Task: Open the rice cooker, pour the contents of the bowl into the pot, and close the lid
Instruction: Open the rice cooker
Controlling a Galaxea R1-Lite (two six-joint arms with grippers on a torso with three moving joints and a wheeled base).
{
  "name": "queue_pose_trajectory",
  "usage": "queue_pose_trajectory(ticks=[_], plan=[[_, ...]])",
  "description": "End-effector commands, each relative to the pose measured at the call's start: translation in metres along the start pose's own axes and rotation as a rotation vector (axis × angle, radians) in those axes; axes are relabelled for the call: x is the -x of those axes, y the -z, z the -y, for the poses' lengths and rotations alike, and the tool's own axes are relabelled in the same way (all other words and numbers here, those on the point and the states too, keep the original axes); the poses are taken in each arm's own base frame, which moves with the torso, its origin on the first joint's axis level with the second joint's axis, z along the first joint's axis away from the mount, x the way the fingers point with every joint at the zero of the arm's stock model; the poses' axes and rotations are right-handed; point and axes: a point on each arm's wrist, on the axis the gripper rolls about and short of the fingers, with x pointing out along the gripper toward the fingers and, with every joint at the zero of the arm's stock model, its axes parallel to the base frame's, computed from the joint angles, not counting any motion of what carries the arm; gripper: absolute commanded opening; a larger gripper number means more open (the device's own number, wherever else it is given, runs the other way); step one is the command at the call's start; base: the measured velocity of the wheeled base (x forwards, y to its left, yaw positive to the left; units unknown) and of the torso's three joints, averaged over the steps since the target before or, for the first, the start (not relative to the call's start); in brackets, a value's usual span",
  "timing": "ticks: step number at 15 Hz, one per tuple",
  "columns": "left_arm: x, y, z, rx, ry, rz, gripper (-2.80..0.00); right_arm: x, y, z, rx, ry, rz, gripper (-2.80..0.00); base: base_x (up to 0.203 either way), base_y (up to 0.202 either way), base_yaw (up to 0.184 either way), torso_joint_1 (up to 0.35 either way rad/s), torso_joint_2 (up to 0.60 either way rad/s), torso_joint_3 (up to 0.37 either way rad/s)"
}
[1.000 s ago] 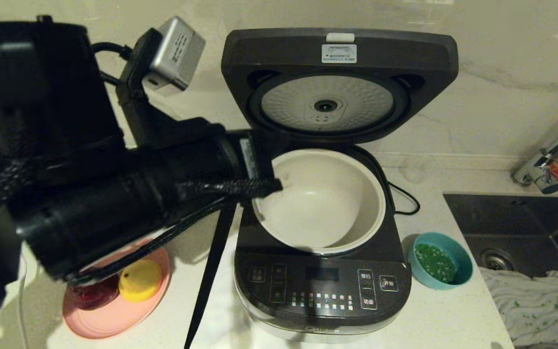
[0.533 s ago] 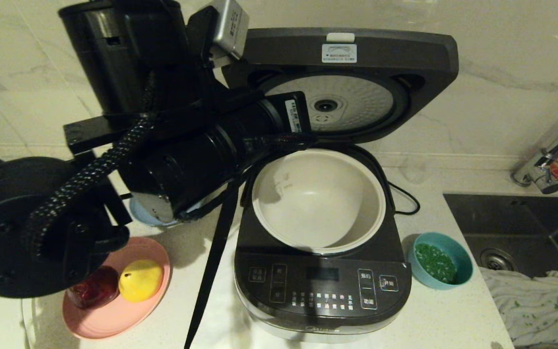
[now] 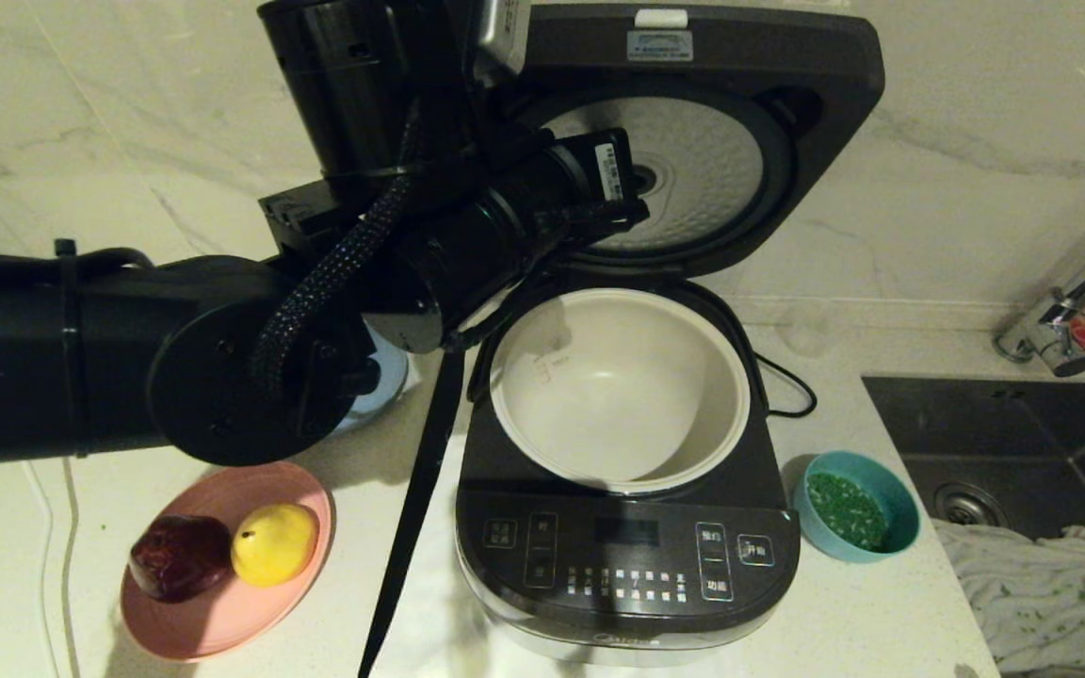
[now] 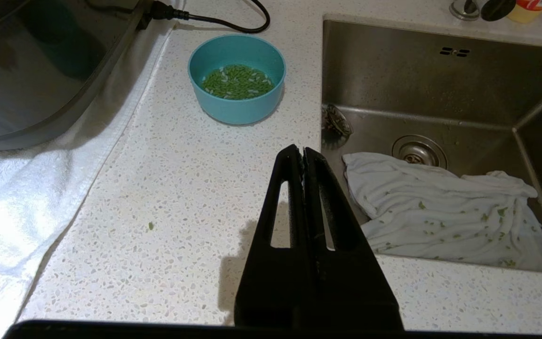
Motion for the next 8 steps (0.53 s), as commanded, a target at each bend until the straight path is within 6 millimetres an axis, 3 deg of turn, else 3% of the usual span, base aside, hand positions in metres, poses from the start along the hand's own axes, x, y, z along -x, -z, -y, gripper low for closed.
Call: queue_pose_trajectory(ticks=[1, 8], plan=[[-0.014, 0.012, -0.005, -0.012, -0.019, -0.005, -2.80, 0.000, 0.000, 0.000, 0.001, 0.000, -0.003, -2.80, 0.000, 0.000, 0.000, 0.000, 0.00, 0.000], [-0.033, -0.001, -0.007, -0.034, -0.031, 0.066, -2.80, 0.000, 0.000, 0.000, 0.002, 0.000, -0.003, -2.80, 0.000, 0.000, 0.000, 0.000, 0.00, 0.000]])
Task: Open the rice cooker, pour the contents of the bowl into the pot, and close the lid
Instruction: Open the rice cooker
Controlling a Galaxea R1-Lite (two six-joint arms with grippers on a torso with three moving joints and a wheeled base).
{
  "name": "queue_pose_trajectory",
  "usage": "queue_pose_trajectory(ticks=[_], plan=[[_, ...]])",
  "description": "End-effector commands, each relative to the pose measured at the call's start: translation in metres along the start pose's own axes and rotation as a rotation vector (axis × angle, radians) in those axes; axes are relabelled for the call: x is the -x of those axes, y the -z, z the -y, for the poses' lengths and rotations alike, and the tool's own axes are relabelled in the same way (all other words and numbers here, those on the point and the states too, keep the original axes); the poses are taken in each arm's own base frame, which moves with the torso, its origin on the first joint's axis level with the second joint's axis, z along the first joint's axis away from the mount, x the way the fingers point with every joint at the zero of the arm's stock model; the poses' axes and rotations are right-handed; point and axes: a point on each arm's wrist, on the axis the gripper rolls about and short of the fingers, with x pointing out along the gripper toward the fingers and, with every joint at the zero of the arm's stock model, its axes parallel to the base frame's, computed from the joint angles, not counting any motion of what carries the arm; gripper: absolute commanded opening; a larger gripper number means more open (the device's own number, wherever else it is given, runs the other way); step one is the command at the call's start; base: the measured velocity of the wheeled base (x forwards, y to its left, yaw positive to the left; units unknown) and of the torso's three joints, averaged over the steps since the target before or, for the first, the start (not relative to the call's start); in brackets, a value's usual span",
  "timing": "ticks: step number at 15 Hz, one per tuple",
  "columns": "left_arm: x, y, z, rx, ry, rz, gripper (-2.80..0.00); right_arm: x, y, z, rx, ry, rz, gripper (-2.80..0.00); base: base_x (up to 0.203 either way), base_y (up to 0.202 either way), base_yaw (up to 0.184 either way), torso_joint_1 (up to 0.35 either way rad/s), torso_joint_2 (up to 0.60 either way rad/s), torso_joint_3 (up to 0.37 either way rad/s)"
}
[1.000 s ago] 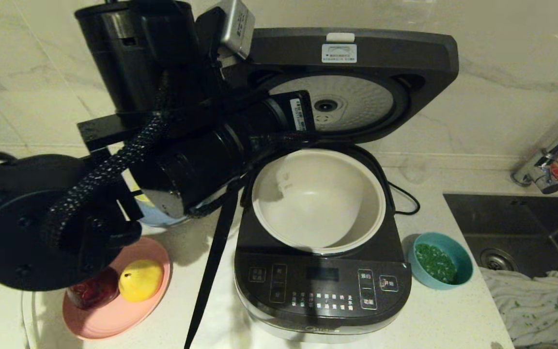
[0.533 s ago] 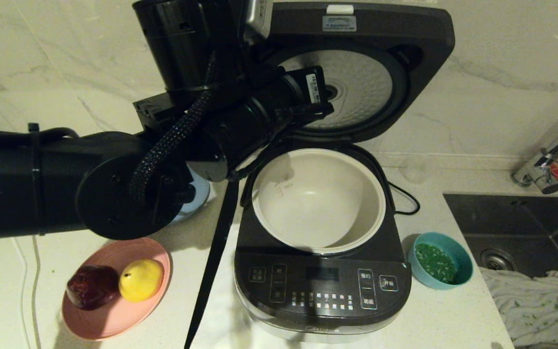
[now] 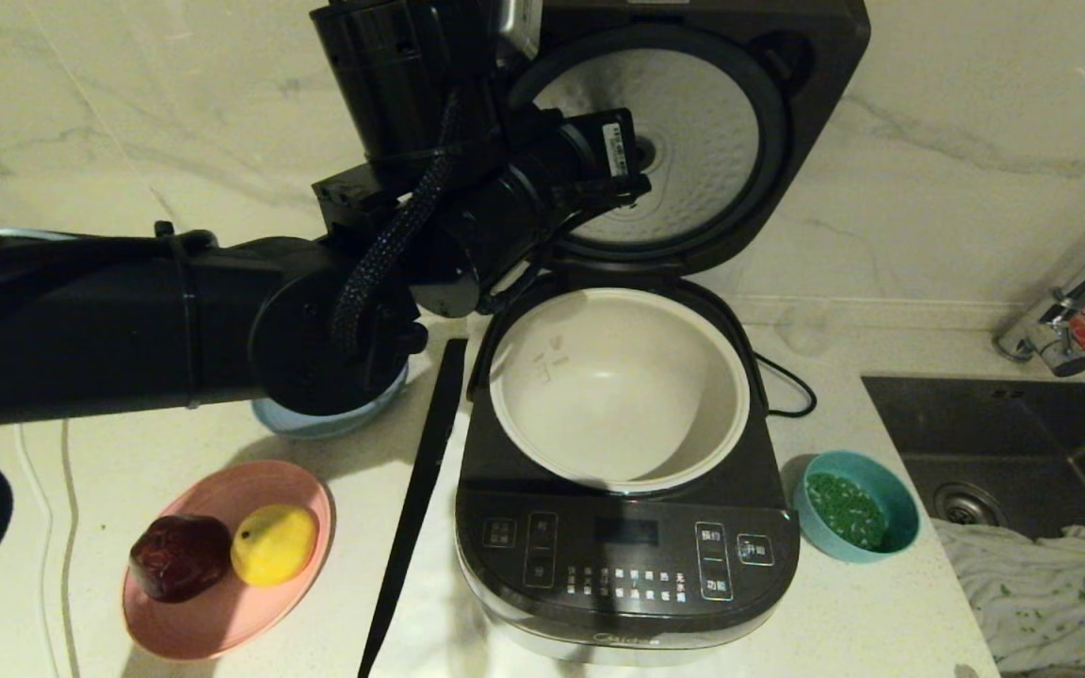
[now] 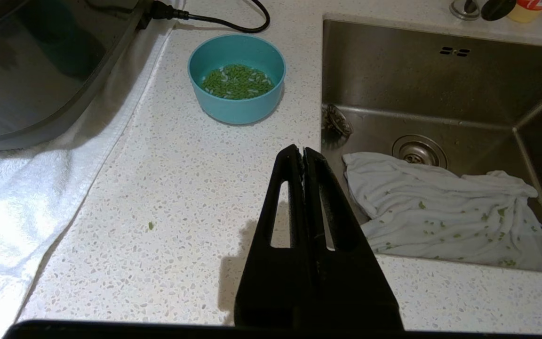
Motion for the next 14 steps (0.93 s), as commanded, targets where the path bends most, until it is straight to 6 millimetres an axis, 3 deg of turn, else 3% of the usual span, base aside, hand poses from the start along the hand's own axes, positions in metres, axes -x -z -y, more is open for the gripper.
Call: queue_pose_trajectory(ticks=[1, 5, 7, 10, 12, 14], plan=[[-0.005, 0.002, -0.001, 0.001, -0.006, 0.007, -2.80, 0.000, 0.000, 0.000, 0.000, 0.000, -0.002, -2.80, 0.000, 0.000, 0.000, 0.000, 0.00, 0.000], [-0.006, 0.005, -0.001, -0.002, -0.006, -0.002, -2.80, 0.000, 0.000, 0.000, 0.000, 0.000, -0.002, -2.80, 0.000, 0.000, 0.000, 0.000, 0.00, 0.000], [0.001, -0.006, -0.002, 0.003, -0.005, 0.013, -2.80, 0.000, 0.000, 0.000, 0.000, 0.000, -0.002, -2.80, 0.000, 0.000, 0.000, 0.000, 0.00, 0.000], [0.033, -0.023, -0.007, 0.001, 0.001, -0.004, -2.80, 0.000, 0.000, 0.000, 0.000, 0.000, -0.002, -2.80, 0.000, 0.000, 0.000, 0.000, 0.00, 0.000], [0.062, -0.025, -0.010, -0.006, 0.010, -0.041, -2.80, 0.000, 0.000, 0.000, 0.000, 0.000, -0.002, -2.80, 0.000, 0.000, 0.000, 0.000, 0.00, 0.000], [0.097, -0.040, -0.016, -0.003, 0.019, -0.035, -2.80, 0.000, 0.000, 0.000, 0.000, 0.000, -0.002, -2.80, 0.000, 0.000, 0.000, 0.000, 0.00, 0.000]])
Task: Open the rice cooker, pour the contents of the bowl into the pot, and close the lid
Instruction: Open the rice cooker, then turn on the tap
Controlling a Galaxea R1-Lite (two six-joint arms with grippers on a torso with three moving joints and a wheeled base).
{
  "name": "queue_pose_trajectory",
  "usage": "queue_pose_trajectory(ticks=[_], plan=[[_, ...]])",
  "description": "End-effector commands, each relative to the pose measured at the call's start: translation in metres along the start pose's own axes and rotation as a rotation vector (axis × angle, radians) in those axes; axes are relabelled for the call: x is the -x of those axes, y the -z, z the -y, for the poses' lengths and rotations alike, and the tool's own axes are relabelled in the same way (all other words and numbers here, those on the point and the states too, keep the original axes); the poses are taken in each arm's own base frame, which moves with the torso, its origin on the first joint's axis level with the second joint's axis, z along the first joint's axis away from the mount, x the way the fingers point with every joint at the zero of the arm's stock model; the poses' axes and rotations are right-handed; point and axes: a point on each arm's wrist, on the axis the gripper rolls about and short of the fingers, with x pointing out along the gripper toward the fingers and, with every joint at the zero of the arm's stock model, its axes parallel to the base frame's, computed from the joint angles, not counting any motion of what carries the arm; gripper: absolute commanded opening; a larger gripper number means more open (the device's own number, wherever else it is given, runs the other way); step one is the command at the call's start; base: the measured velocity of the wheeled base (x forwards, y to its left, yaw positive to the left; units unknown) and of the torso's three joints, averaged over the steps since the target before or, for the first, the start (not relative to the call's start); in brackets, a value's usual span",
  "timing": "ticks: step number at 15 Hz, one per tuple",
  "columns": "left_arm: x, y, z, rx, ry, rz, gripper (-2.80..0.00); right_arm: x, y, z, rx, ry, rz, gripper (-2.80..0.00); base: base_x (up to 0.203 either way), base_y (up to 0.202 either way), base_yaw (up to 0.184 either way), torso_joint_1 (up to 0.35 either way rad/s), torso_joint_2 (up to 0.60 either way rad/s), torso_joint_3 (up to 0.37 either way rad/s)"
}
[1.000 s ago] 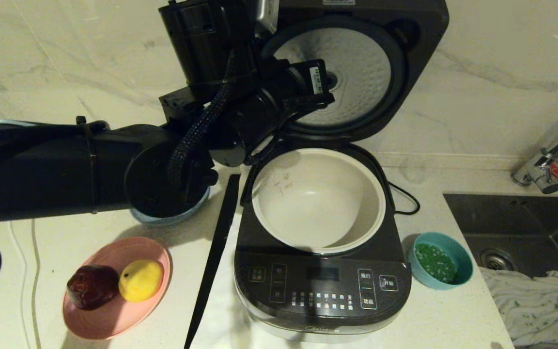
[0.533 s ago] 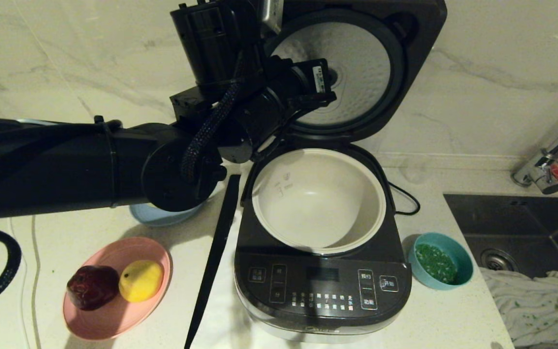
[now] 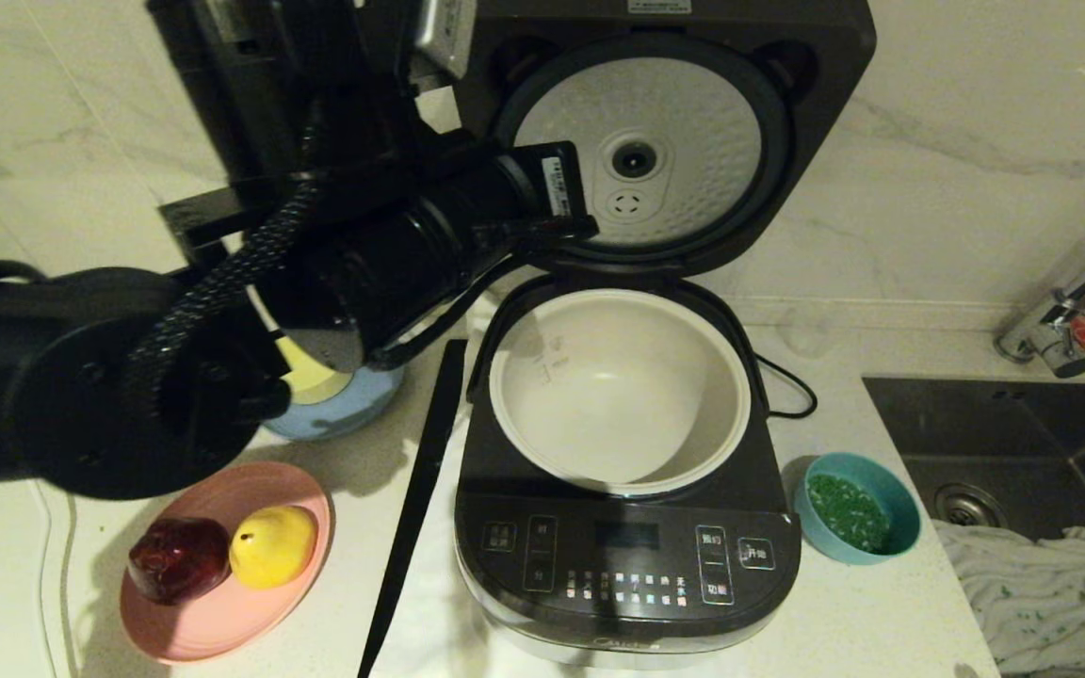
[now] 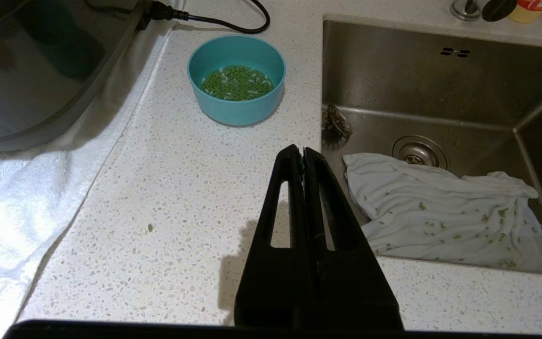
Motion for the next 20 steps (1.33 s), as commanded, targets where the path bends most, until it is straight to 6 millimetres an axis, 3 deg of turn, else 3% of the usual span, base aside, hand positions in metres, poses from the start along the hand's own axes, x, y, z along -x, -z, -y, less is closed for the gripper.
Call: queue_pose_trajectory(ticks=[1, 5, 9, 13, 16, 20], plan=[[0.056, -0.032, -0.010, 0.016, 0.009, 0.063, -2.80, 0.000, 0.000, 0.000, 0.000, 0.000, -0.002, -2.80, 0.000, 0.000, 0.000, 0.000, 0.00, 0.000], [0.124, -0.028, -0.037, -0.055, -0.087, 0.053, -2.80, 0.000, 0.000, 0.000, 0.000, 0.000, -0.002, -2.80, 0.000, 0.000, 0.000, 0.000, 0.00, 0.000], [0.194, -0.019, -0.075, -0.135, -0.340, 0.085, -2.80, 0.000, 0.000, 0.000, 0.000, 0.000, -0.002, -2.80, 0.000, 0.000, 0.000, 0.000, 0.00, 0.000], [0.266, 0.013, -0.106, -0.227, -0.673, 0.101, -2.80, 0.000, 0.000, 0.000, 0.000, 0.000, -0.002, -2.80, 0.000, 0.000, 0.000, 0.000, 0.00, 0.000], [0.305, 0.035, -0.112, -0.263, -0.910, 0.116, -2.80, 0.000, 0.000, 0.000, 0.000, 0.000, -0.002, -2.80, 0.000, 0.000, 0.000, 0.000, 0.00, 0.000], [0.344, 0.073, -0.106, -0.279, -1.049, 0.094, -2.80, 0.000, 0.000, 0.000, 0.000, 0.000, -0.002, -2.80, 0.000, 0.000, 0.000, 0.000, 0.00, 0.000]])
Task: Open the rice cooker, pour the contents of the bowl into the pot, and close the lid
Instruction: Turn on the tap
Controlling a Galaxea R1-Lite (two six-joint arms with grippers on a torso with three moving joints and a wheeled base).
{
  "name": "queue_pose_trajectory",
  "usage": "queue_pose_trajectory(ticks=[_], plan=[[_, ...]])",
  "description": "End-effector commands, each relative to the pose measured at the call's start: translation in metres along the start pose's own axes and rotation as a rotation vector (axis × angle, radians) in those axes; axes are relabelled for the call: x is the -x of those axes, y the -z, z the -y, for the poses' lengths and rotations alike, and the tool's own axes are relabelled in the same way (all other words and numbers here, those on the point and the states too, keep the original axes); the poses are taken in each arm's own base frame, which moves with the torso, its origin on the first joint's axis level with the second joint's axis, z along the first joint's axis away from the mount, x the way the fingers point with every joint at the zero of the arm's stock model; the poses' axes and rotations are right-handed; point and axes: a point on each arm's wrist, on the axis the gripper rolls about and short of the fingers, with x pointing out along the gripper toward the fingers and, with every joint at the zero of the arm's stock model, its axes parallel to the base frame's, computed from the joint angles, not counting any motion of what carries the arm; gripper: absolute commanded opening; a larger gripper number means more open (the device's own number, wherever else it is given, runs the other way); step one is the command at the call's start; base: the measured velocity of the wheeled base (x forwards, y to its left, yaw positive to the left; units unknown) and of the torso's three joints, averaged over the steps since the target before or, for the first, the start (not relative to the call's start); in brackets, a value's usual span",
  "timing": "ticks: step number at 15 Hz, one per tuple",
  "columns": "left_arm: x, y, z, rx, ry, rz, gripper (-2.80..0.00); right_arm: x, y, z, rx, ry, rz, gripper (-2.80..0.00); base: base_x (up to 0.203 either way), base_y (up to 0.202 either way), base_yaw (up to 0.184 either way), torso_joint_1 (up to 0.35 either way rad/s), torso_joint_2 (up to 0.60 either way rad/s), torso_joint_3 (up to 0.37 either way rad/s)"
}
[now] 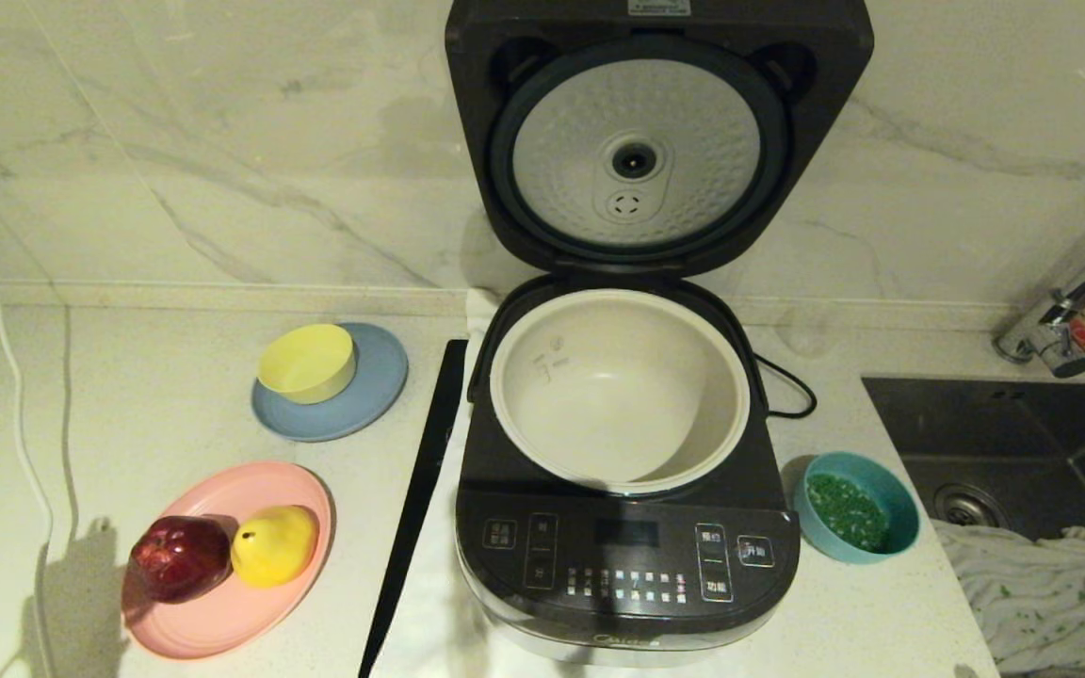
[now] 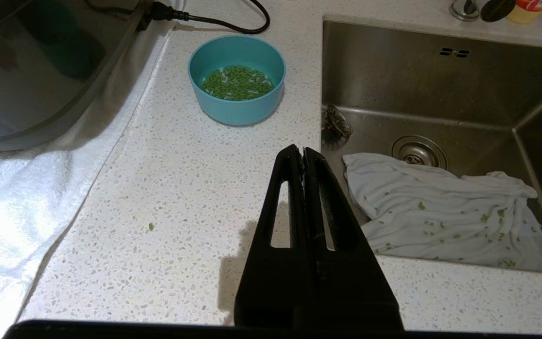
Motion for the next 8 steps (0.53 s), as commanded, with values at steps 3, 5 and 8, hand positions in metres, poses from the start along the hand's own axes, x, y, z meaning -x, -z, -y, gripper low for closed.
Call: queue_pose_trajectory(ticks=[3, 5, 8], plan=[[0.036, 0.055, -0.017, -0.017, -0.059, -0.003, -2.80, 0.000, 0.000, 0.000, 0.001, 0.000, -0.002, -2.80, 0.000, 0.000, 0.000, 0.000, 0.00, 0.000], [0.049, 0.073, -0.018, -0.013, 0.129, 0.031, -2.80, 0.000, 0.000, 0.000, 0.002, 0.000, -0.002, -2.80, 0.000, 0.000, 0.000, 0.000, 0.00, 0.000], [0.063, 0.092, -0.016, -0.017, 0.412, 0.017, -2.80, 0.000, 0.000, 0.000, 0.001, 0.000, -0.002, -2.80, 0.000, 0.000, 0.000, 0.000, 0.00, 0.000]])
